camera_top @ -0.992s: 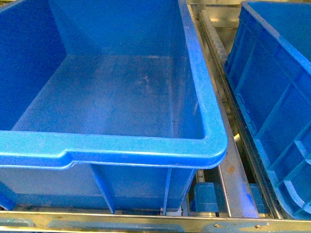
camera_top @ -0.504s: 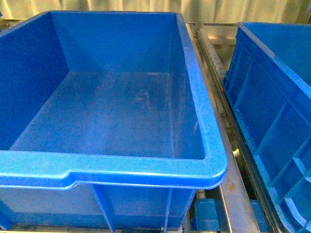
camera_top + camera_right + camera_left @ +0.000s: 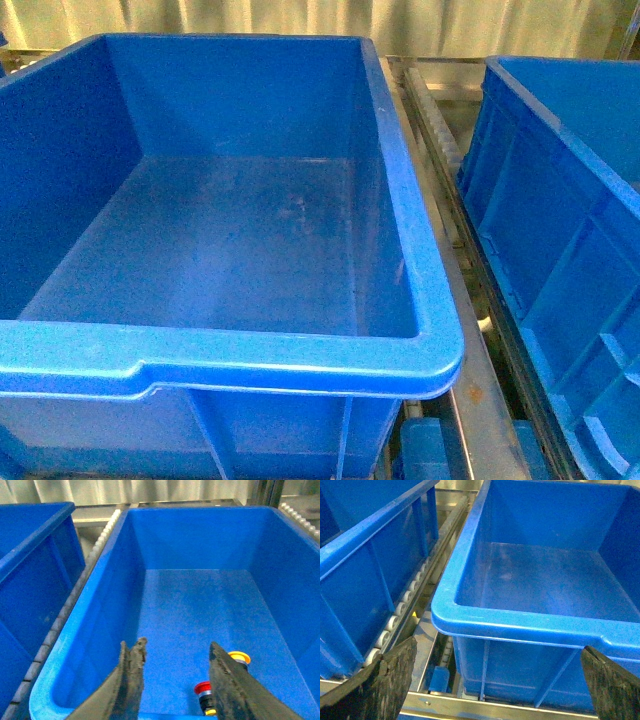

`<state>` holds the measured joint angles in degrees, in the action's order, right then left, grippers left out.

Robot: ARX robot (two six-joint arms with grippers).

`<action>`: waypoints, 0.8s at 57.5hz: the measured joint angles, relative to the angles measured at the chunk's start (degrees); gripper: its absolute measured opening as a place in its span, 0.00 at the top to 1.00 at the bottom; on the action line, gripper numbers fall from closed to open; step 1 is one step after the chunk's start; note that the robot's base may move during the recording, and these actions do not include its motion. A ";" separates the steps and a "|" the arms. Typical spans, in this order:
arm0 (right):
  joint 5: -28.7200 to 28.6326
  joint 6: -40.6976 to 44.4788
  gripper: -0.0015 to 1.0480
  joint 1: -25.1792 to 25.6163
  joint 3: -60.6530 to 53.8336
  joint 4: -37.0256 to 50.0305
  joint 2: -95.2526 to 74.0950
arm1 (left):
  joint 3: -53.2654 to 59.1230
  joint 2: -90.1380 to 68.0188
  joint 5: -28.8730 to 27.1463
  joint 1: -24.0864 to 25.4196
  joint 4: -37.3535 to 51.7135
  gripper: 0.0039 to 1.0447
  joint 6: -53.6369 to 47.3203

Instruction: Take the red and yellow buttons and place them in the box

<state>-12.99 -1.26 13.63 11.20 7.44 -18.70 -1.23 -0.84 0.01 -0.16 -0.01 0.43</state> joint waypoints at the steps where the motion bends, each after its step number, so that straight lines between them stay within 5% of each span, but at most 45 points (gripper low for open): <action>1: 0.55 0.09 0.74 -0.52 -0.44 0.00 0.42 | 0.00 0.00 0.00 0.00 -0.02 0.07 0.00; 7: 3.72 0.74 0.97 -3.85 -3.15 -0.11 2.97 | 0.00 0.00 0.00 0.00 -0.02 0.07 0.00; 21: 12.39 0.96 0.96 -13.03 -6.03 -1.84 7.67 | 0.00 0.00 0.02 0.00 -0.02 0.07 0.00; 46: 13.00 0.96 0.96 -13.51 -8.24 -7.78 15.72 | 0.00 0.00 0.00 0.00 0.00 0.07 0.00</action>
<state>0.01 -0.30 0.12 2.96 -0.34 -2.98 -1.23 -0.84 0.01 -0.16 -0.01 0.43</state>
